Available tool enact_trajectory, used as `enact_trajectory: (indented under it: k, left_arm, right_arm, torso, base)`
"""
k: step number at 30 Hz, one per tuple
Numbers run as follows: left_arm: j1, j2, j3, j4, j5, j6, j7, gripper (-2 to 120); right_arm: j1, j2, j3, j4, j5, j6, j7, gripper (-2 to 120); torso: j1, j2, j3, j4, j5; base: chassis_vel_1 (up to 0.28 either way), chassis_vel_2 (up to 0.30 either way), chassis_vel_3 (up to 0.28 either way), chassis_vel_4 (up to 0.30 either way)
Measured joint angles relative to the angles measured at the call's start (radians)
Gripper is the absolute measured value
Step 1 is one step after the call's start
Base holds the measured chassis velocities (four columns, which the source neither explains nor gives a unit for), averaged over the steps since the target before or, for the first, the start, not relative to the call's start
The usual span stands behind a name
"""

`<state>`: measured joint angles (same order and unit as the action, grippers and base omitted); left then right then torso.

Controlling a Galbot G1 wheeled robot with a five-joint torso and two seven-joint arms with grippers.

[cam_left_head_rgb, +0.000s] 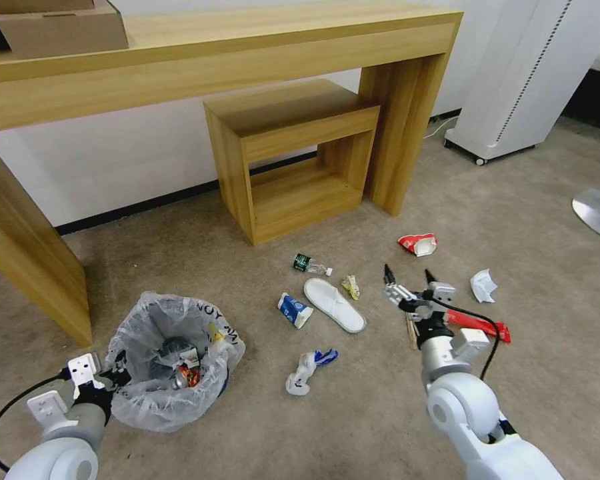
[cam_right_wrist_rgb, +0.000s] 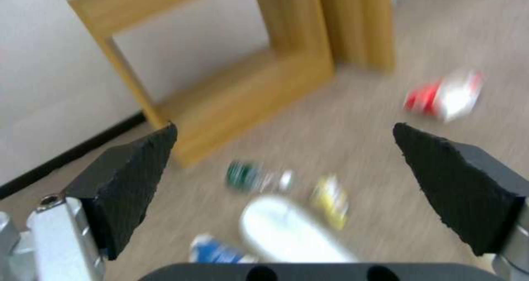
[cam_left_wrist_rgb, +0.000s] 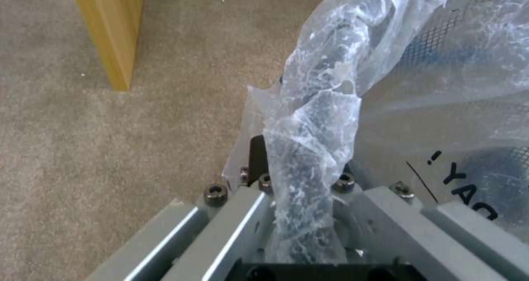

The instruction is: Pick up the trash bin and place the garbage on the floor into it.

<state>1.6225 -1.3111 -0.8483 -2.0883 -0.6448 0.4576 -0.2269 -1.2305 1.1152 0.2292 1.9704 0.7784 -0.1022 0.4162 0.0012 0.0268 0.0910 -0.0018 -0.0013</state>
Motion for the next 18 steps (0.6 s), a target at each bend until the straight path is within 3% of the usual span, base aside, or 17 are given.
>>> enact_trajectory:
  k: [6, 10, 18]
  left_arm:
    - [-0.006, -0.004, 0.001, 0.014, 0.006, -0.01, 0.0, 1]
    - [-0.015, -0.009, 0.004, 0.026, 0.009, -0.013, 0.001, 1]
    - [-0.039, -0.011, 0.02, 0.049, 0.015, -0.014, 0.0, 1]
  right_arm:
    - [0.118, 0.011, -0.105, -0.049, 0.321, -0.187, 0.214, 100]
    - [0.169, 0.046, -0.145, -0.1, 0.461, -0.253, 0.308, 100]
    - [0.186, 0.128, -0.176, -0.214, 0.522, -0.275, 0.372, 100]
  torso:
    - [0.0, 0.0, 0.0, 0.0001, -0.0003]
    - [0.0, 0.0, 0.0, 0.0002, -0.0003]
    - [0.0, 0.0, 0.0, -0.0002, -0.0002]
  base:
    - [0.0, 0.0, 0.0, 0.0]
    - [0.0, 0.0, 0.0, 0.0]
    - [0.0, 0.0, 0.0, 0.0]
